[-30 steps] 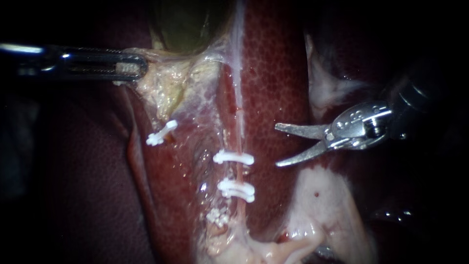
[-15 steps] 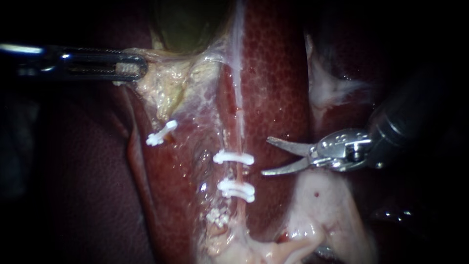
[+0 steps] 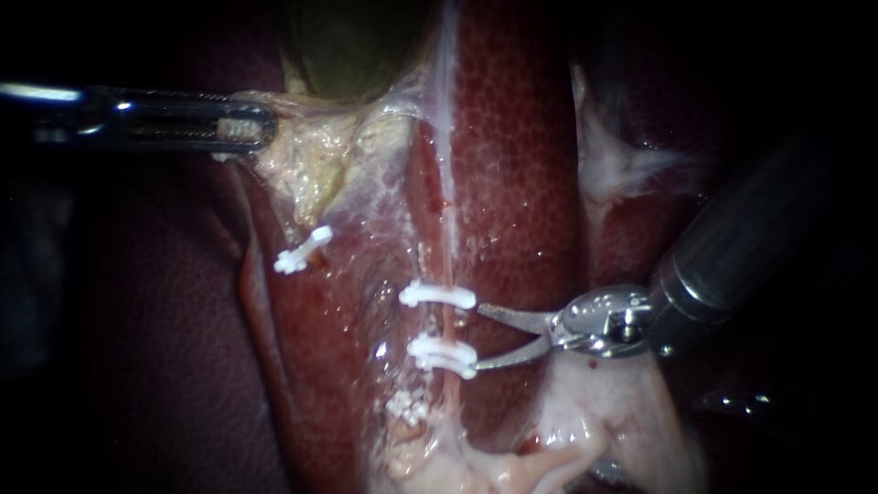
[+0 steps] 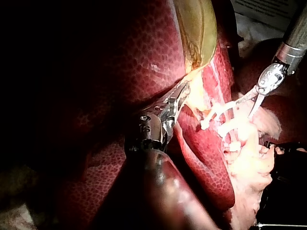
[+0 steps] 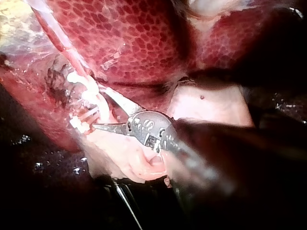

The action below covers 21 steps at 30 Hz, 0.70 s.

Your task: Go to the cutting position right tube

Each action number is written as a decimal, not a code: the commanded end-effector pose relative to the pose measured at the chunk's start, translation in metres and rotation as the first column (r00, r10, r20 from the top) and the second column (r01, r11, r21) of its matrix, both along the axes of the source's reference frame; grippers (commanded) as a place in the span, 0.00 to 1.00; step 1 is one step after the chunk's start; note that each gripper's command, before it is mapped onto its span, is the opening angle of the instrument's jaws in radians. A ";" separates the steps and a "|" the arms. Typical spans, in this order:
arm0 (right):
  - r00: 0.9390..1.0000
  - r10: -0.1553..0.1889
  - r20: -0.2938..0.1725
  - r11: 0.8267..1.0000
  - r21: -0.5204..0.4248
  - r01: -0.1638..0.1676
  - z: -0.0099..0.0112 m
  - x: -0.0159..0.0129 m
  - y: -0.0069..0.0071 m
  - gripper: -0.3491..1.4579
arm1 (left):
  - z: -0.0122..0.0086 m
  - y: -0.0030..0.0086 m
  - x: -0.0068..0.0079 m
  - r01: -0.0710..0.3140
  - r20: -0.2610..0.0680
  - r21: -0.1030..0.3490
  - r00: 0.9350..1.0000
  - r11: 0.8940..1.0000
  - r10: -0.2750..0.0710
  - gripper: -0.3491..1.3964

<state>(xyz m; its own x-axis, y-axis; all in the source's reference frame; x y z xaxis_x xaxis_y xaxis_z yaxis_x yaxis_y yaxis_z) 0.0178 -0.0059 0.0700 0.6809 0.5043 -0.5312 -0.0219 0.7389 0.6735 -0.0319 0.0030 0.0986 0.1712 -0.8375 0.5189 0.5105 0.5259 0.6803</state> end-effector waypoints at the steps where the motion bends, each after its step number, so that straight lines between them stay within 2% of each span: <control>1: 1.000 0.000 -0.003 1.000 0.000 0.000 0.0000 0.0001 0.0000 0.93 | 0.0000 0.0000 0.0000 0.000 0.000 0.000 1.000 1.000 0.000 0.00; 12: 1.000 -0.002 -0.010 1.000 0.021 0.002 0.0005 0.0012 0.0000 0.90 | 0.0000 0.0000 -0.0001 0.001 -0.001 0.000 1.000 1.000 -0.001 0.00; 21: 1.000 -0.003 -0.009 1.000 0.031 0.004 0.0018 0.0025 -0.0004 0.90 | 0.0000 -0.0001 -0.0002 0.001 -0.001 0.000 1.000 1.000 -0.001 0.00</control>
